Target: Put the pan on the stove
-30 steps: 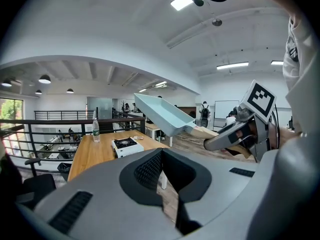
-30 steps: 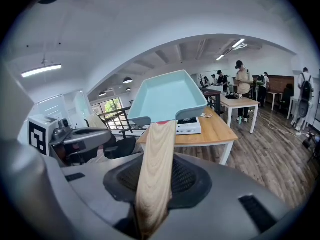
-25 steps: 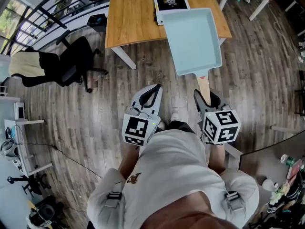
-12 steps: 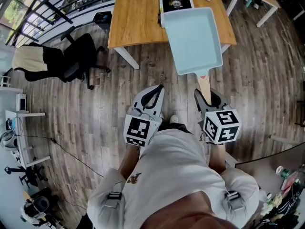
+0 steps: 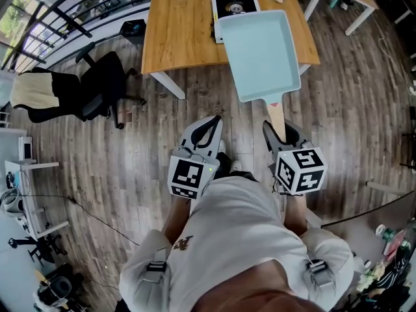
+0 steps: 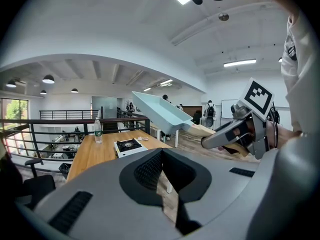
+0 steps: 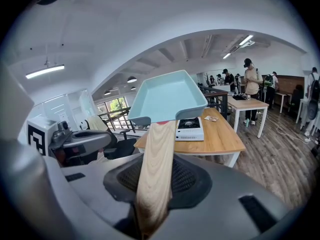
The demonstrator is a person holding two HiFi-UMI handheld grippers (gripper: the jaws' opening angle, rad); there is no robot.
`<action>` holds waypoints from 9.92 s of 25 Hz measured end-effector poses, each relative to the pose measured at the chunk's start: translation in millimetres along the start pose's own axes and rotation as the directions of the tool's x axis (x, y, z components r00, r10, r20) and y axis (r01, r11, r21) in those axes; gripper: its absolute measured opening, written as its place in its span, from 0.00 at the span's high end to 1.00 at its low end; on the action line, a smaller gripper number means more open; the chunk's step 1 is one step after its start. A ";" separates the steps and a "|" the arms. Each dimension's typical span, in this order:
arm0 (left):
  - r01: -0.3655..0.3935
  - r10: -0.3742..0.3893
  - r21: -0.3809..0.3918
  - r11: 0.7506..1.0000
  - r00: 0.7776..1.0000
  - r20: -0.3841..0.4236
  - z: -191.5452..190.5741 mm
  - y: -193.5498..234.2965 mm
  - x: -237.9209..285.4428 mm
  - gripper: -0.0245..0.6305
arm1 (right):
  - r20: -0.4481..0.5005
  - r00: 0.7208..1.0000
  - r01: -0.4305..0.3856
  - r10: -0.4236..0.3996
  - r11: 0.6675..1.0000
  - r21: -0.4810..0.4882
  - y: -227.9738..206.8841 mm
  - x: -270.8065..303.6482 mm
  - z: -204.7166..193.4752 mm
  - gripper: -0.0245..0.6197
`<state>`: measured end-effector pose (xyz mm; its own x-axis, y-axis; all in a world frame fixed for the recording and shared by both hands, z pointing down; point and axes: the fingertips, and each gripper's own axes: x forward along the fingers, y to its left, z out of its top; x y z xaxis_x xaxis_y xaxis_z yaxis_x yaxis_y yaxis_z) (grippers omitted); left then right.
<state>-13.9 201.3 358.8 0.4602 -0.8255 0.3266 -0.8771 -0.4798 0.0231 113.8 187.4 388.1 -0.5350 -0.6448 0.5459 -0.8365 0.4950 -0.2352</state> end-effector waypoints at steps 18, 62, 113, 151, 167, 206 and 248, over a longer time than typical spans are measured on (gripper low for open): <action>0.060 -0.060 0.004 0.998 0.998 0.014 20.0 87.9 55.8 0.93 | -0.017 0.997 0.070 -0.070 0.997 0.024 -4.9 78.3 48.3 0.77; 0.013 -0.013 0.017 1.000 1.000 -0.017 66.1 115.5 194.9 0.93 | -0.041 0.999 0.032 -0.031 0.999 0.022 -118.5 148.0 115.4 0.77; 0.108 -0.108 -0.004 0.994 0.994 -0.023 94.6 230.6 315.3 0.93 | -0.084 0.995 0.055 -0.052 0.998 0.032 -147.9 293.5 207.3 0.77; 0.066 -0.068 -0.040 0.997 0.997 -0.033 104.6 283.2 366.6 0.93 | -0.101 0.994 0.045 -0.044 0.999 0.009 -169.2 352.6 247.7 0.77; 0.039 -0.042 -0.046 0.998 0.997 -0.069 102.3 283.6 393.3 0.93 | -0.138 0.990 0.012 -0.009 1.000 0.018 -192.9 373.0 244.8 0.77; 0.063 -0.086 -0.106 0.992 0.969 -0.230 32.5 275.2 439.1 0.93 | -0.334 0.942 0.049 -0.018 0.995 0.085 -222.2 430.6 157.4 0.77; 0.036 -0.086 -0.157 0.987 0.943 -0.322 -12.2 271.2 462.2 0.93 | -0.436 0.900 0.041 0.010 0.993 0.107 -248.6 488.8 83.2 0.77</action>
<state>-40.6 -306.8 527.5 0.4648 -0.6418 0.6100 -0.8707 -0.4565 0.1831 50.4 -299.3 646.4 -0.4381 -0.3210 0.8396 -0.8655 0.4029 -0.2976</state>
